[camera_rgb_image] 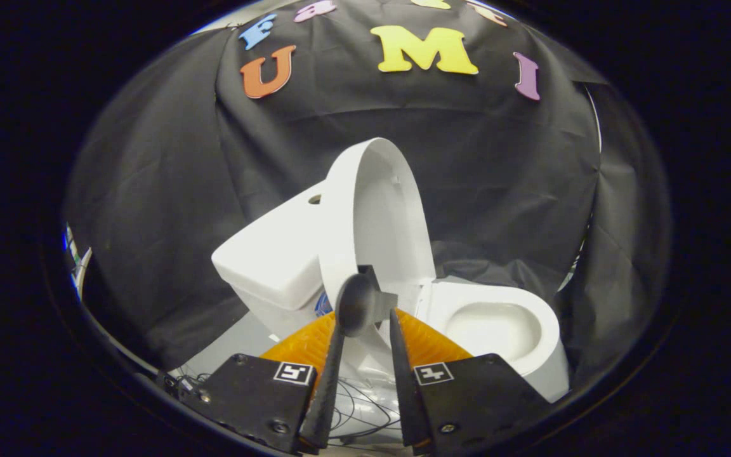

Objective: Open the toilet lid.

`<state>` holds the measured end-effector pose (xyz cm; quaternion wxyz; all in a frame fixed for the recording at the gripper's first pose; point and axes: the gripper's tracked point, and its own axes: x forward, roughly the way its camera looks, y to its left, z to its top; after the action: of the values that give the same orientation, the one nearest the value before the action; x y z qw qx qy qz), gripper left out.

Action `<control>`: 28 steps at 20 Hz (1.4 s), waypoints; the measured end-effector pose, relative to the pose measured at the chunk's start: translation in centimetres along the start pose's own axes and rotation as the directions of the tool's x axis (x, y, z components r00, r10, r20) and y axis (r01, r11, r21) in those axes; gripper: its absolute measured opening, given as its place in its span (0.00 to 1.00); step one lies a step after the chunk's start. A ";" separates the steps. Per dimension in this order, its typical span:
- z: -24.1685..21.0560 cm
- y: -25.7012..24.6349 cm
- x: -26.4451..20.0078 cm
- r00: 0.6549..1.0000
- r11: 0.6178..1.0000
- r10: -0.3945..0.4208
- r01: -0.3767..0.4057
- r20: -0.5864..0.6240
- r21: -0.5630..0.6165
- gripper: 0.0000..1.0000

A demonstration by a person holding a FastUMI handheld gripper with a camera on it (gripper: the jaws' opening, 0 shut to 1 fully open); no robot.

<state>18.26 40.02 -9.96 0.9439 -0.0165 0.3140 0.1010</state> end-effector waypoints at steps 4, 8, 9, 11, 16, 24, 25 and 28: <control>-2.5 -1.4 -1.4 1.000 0.995 0.001 -0.001 0.002 -0.102 0.63; -4.7 -4.6 -3.6 0.999 0.978 -0.019 0.028 0.045 -0.209 0.67; -4.7 -5.3 -4.3 0.998 0.978 -0.011 0.024 0.060 -0.206 0.67; -4.1 -6.9 -5.9 0.995 0.982 -0.002 0.021 0.099 -0.185 0.67; -2.9 -14.2 -10.4 0.980 0.992 -0.044 0.066 0.196 -0.110 0.95; -5.4 -26.1 -17.4 0.957 0.993 -0.116 0.109 0.266 0.040 0.98; -5.7 -27.4 -18.2 0.952 0.992 -0.126 0.115 0.278 0.055 0.97; -6.3 -30.0 -20.4 0.934 0.989 -0.143 0.122 0.328 0.083 0.98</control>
<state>4.66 6.41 -3.82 0.9880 0.0089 0.1514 0.0288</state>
